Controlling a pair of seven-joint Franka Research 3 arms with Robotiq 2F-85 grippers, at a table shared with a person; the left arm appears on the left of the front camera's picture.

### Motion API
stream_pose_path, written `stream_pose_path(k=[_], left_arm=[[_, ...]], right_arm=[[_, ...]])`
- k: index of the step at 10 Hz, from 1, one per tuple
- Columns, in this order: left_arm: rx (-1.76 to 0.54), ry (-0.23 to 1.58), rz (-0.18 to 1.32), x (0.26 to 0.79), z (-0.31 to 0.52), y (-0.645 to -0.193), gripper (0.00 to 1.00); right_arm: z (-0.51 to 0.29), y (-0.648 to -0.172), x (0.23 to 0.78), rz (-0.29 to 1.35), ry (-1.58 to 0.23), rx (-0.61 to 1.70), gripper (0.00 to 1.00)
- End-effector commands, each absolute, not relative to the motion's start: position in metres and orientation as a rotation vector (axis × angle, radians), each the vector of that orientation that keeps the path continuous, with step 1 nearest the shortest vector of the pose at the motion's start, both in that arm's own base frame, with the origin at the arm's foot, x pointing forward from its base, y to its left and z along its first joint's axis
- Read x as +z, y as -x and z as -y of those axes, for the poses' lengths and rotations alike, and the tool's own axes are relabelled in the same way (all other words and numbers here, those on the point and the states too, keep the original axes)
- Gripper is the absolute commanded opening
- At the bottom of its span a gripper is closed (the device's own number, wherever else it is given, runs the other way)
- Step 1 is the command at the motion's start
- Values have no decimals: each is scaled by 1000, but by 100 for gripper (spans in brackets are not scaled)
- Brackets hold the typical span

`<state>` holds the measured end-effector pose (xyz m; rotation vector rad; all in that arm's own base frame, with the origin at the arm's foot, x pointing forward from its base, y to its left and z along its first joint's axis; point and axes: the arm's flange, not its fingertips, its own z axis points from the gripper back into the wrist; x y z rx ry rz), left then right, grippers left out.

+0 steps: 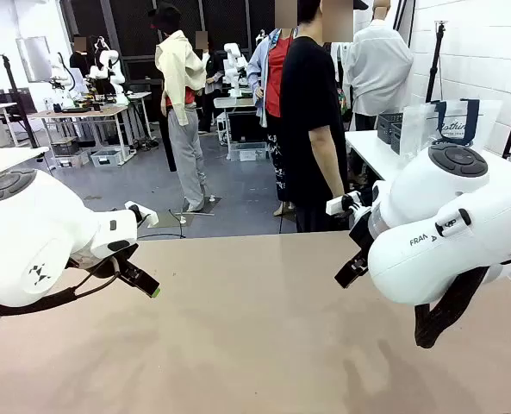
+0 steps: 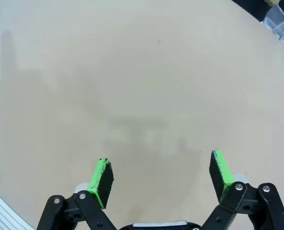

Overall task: Transfer purchased items from the store into the shopping bag.
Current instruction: Open the Reusable shopping bag in the center of the table.

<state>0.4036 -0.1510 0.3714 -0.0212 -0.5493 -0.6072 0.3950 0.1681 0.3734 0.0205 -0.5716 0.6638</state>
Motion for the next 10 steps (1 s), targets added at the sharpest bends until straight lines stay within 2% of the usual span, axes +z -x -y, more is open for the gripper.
stream_pose_path(k=[1, 10], left_arm=[[-607, 21, 549, 371, 151, -404, 100], [-607, 21, 549, 371, 151, -404, 100]], right_arm=[[-168, -395, 373, 572, -20, 664, 100], [-168, -395, 373, 572, -20, 664, 100]])
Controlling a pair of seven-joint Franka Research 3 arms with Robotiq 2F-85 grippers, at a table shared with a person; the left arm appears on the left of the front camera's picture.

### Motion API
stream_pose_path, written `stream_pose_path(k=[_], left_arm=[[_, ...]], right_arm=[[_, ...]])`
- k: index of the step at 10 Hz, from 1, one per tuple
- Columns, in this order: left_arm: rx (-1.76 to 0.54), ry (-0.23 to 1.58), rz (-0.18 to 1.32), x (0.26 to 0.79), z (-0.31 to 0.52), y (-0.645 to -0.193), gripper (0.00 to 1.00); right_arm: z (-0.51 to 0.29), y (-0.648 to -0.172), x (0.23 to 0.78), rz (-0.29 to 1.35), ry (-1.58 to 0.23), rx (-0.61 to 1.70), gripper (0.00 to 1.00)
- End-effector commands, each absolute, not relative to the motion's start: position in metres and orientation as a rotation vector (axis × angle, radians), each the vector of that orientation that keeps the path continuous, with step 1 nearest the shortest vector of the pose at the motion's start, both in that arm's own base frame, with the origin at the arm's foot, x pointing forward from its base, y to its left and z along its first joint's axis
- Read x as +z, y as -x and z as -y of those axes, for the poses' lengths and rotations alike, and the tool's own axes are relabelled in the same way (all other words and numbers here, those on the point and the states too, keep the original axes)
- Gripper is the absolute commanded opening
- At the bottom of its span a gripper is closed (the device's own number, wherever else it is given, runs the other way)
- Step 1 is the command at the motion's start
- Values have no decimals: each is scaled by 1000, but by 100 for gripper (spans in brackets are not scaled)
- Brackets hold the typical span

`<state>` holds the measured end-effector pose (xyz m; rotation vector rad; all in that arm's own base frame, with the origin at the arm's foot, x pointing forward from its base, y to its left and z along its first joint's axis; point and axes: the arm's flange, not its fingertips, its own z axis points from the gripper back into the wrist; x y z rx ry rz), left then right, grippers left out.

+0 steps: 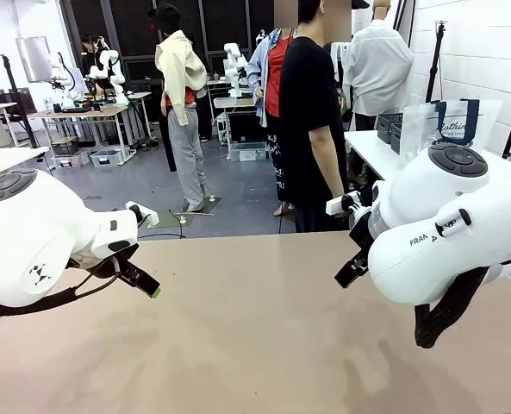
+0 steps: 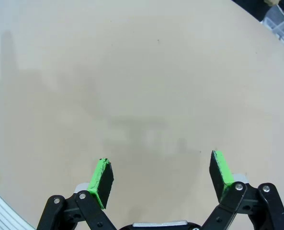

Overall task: Transfer purchased items from the store into the shopping bag.
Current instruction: Open the Reusable shopping bag in the center of the table.

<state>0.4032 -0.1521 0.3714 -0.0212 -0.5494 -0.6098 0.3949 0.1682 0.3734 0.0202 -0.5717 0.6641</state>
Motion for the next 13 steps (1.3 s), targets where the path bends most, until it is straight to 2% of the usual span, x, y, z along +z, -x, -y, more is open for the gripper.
stream_pose_path(k=[1, 13], left_arm=[[-607, 21, 549, 371, 151, -404, 100], [-607, 21, 549, 371, 151, -404, 100]], right_arm=[[-168, -395, 373, 572, -20, 664, 100], [-168, -395, 373, 572, -20, 664, 100]])
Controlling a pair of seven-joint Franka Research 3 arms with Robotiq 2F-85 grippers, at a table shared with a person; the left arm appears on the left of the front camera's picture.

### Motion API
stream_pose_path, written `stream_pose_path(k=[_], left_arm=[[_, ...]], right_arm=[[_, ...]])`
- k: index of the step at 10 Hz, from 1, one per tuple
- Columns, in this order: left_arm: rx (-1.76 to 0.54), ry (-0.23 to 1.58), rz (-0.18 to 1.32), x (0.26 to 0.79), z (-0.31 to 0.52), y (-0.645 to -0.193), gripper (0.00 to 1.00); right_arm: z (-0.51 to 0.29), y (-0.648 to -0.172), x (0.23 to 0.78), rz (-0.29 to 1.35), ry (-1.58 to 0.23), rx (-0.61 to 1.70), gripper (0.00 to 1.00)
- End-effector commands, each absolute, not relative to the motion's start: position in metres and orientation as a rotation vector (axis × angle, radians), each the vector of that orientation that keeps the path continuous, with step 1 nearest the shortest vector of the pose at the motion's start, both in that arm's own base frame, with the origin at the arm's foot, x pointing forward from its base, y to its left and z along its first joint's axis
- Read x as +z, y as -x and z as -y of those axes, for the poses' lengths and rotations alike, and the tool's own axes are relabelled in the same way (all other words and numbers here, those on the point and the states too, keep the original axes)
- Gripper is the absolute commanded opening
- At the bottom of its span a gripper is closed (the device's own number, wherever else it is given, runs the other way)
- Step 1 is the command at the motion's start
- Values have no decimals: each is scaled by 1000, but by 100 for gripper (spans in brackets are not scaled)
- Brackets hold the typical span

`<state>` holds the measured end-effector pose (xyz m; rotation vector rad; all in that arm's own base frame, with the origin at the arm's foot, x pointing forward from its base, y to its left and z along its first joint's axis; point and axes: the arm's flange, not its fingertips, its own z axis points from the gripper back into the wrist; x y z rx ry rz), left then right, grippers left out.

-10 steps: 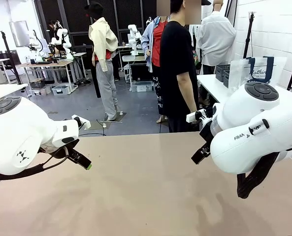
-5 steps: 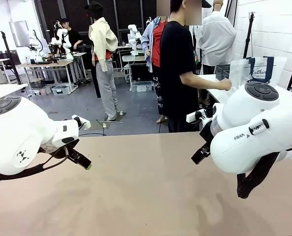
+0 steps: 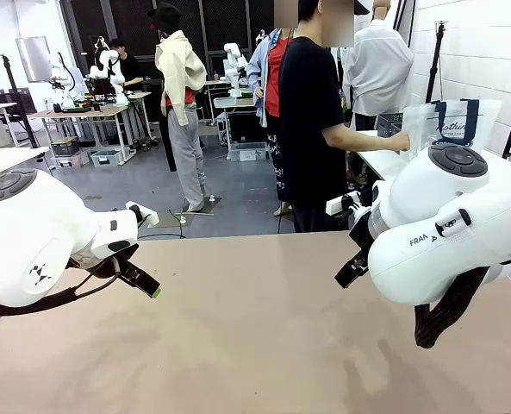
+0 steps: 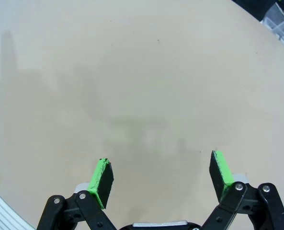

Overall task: Transfer purchased items from the store into the shopping bag.
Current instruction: Open the Reusable shopping bag in the center of the table.

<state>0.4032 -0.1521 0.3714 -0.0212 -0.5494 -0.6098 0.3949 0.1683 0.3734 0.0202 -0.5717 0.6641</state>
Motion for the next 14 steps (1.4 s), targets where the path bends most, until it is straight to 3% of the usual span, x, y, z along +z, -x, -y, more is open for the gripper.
stream_pose_path(k=[1, 14], left_arm=[[-607, 21, 549, 371, 151, -404, 100], [-607, 21, 549, 371, 151, -404, 100]], right_arm=[[-168, -395, 373, 572, -20, 664, 100], [-168, -395, 373, 572, -20, 664, 100]])
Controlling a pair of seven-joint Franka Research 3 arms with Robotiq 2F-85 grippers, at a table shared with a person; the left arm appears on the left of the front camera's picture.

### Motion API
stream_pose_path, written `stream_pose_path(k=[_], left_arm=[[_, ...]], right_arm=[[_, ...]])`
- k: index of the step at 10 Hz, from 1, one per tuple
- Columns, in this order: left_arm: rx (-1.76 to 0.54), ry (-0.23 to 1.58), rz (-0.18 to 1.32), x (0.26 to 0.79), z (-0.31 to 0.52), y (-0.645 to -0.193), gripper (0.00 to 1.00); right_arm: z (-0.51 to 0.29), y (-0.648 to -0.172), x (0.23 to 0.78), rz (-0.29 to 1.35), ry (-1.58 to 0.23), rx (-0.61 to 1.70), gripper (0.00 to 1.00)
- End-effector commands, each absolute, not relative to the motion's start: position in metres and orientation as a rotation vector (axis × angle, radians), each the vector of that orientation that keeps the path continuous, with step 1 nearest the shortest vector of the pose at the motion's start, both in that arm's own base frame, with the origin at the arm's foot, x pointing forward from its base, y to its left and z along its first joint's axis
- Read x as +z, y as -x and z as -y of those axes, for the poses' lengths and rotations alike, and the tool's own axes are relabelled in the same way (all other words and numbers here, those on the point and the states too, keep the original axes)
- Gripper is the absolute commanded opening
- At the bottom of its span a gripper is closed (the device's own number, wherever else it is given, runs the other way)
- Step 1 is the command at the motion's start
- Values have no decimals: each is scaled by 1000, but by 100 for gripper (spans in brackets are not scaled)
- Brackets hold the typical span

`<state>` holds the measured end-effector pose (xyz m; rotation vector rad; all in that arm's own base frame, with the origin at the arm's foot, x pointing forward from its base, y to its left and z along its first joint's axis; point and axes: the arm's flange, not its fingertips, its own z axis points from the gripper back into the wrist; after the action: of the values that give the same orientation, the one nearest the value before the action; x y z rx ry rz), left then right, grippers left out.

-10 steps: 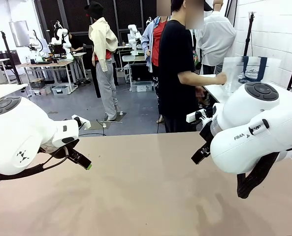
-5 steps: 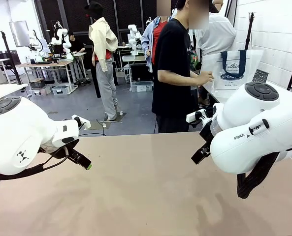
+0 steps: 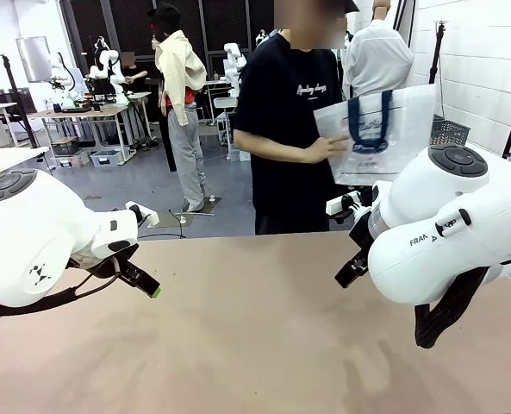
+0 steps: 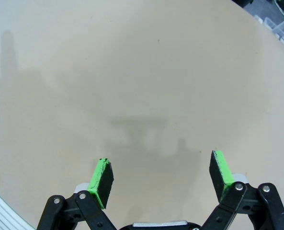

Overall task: Transfer purchased items from the store into the shopping bag.
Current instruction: Open the Reusable shopping bag in the center of the table.

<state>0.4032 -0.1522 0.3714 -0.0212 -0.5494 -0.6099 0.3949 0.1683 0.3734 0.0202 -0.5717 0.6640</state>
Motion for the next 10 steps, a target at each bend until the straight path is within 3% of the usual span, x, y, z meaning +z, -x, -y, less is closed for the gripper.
stream_pose_path(k=[1, 10], left_arm=[[-607, 21, 549, 371, 151, -404, 100], [-607, 21, 549, 371, 151, -404, 100]], right_arm=[[-168, -395, 373, 572, -20, 664, 100], [-168, -395, 373, 572, -20, 664, 100]])
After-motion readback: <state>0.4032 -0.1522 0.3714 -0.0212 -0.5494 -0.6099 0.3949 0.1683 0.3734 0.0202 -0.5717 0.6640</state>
